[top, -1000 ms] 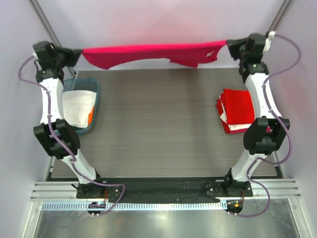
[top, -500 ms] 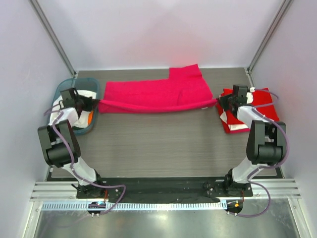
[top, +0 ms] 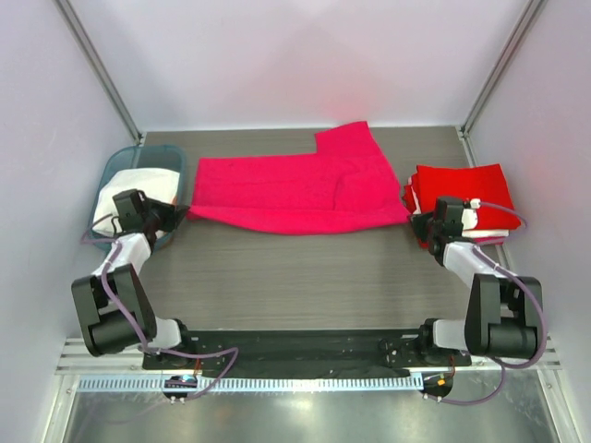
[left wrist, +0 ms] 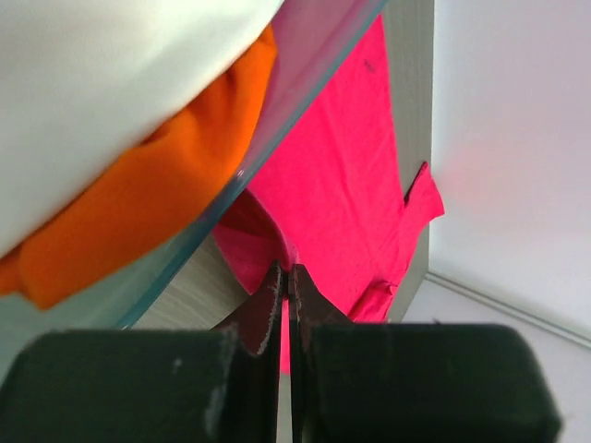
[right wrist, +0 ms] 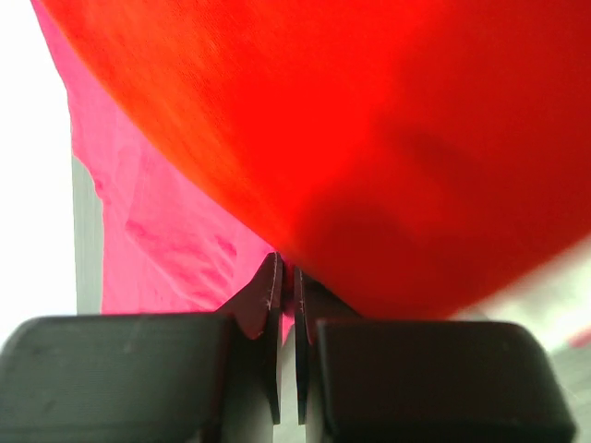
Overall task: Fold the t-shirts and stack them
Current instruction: Flatten the tshirt out
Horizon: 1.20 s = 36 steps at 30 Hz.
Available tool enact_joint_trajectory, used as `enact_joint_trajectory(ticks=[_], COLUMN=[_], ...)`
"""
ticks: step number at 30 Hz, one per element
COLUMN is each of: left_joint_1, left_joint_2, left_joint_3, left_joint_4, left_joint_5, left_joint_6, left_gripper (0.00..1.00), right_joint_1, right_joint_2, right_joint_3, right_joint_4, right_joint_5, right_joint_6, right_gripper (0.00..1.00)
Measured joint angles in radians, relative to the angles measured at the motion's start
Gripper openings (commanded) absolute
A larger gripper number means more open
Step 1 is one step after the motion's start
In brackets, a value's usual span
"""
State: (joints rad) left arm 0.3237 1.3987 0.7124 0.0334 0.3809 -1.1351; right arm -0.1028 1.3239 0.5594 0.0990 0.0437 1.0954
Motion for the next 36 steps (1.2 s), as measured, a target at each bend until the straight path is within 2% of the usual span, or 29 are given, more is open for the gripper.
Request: enact_joint_trajectory(ticks=[12, 14, 23, 32, 33, 34, 35, 36], left_joint_1=[0.085, 0.106, 0.122, 0.122, 0.123, 0.122, 0.123, 0.123], left_joint_2=[-0.169, -0.191, -0.261, -0.394, -0.391, -0.387, -0.380, -0.369], left_joint_3=[-0.222, -0.240, -0.276, -0.278, -0.278, -0.278, -0.278, -0.278], left_joint_4=[-0.113, -0.137, -0.219, -0.344, -0.354, -0.364, -0.373, -0.378], left_joint_5=[-0.001, -0.002, -0.041, -0.135, -0.143, -0.152, -0.161, -0.172], left_joint_6=[0.066, 0.091, 0.222, 0.280, 0.279, 0.278, 0.279, 0.279], left_gripper=[0.00, 0.00, 0.00, 0.00, 0.00, 0.02, 0.06, 0.16], right_joint_1=[0.000, 0.000, 0.000, 0.000, 0.000, 0.000, 0.000, 0.000], right_joint_2=[-0.234, -0.281, -0.498, -0.552, -0.553, -0.556, -0.561, -0.567], right_joint_3=[-0.224, -0.251, -0.285, -0.284, -0.284, -0.284, -0.284, -0.284], right_joint_4=[-0.029, -0.046, -0.255, -0.422, -0.432, -0.442, -0.452, -0.460], right_joint_5=[0.021, 0.034, 0.134, 0.161, 0.162, 0.163, 0.169, 0.178], right_joint_6=[-0.020, -0.021, -0.026, -0.042, -0.042, -0.037, -0.034, -0.034], right_gripper=[0.02, 0.05, 0.10, 0.13, 0.24, 0.39, 0.49, 0.58])
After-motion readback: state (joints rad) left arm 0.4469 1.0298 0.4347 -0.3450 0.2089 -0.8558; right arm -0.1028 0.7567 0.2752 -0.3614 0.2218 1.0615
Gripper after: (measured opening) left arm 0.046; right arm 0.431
